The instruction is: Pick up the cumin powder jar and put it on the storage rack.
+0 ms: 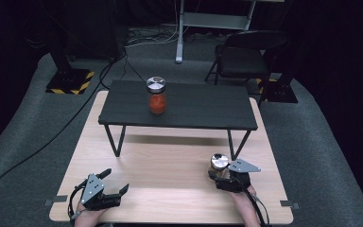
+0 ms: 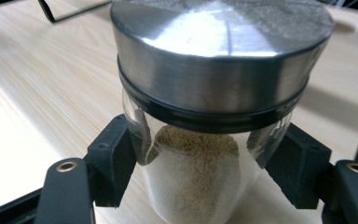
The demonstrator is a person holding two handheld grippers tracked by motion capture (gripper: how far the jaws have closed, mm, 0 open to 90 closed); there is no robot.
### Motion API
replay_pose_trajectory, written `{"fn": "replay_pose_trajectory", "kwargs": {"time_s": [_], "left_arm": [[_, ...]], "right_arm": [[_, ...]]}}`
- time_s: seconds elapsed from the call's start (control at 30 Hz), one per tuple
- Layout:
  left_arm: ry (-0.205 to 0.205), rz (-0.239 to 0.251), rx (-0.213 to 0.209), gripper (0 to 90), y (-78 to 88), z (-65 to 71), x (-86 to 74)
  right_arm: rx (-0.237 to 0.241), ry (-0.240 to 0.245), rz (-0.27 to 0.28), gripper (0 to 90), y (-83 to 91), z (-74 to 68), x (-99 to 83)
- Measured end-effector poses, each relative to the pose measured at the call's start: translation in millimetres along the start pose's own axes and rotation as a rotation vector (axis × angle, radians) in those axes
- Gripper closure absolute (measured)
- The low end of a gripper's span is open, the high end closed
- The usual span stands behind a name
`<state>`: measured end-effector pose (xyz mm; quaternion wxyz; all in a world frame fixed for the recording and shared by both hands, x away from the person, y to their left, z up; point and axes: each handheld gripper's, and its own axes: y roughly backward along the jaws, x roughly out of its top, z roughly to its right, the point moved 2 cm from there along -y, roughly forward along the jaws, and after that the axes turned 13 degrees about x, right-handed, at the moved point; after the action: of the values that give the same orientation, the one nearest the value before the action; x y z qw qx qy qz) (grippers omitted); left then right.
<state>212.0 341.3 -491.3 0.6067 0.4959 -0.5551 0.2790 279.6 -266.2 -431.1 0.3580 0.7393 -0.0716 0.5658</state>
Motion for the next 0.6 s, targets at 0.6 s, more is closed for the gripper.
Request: {"fn": "replay_pose_trajectory", "kwargs": {"time_s": [0.6], "left_arm": [[0.002,-0.001,-0.004,11.5,-0.4,-0.8,0.1]], "right_arm": [[-0.024,0.108,0.106,30.2,43.4,-22.7,114.5]]}}
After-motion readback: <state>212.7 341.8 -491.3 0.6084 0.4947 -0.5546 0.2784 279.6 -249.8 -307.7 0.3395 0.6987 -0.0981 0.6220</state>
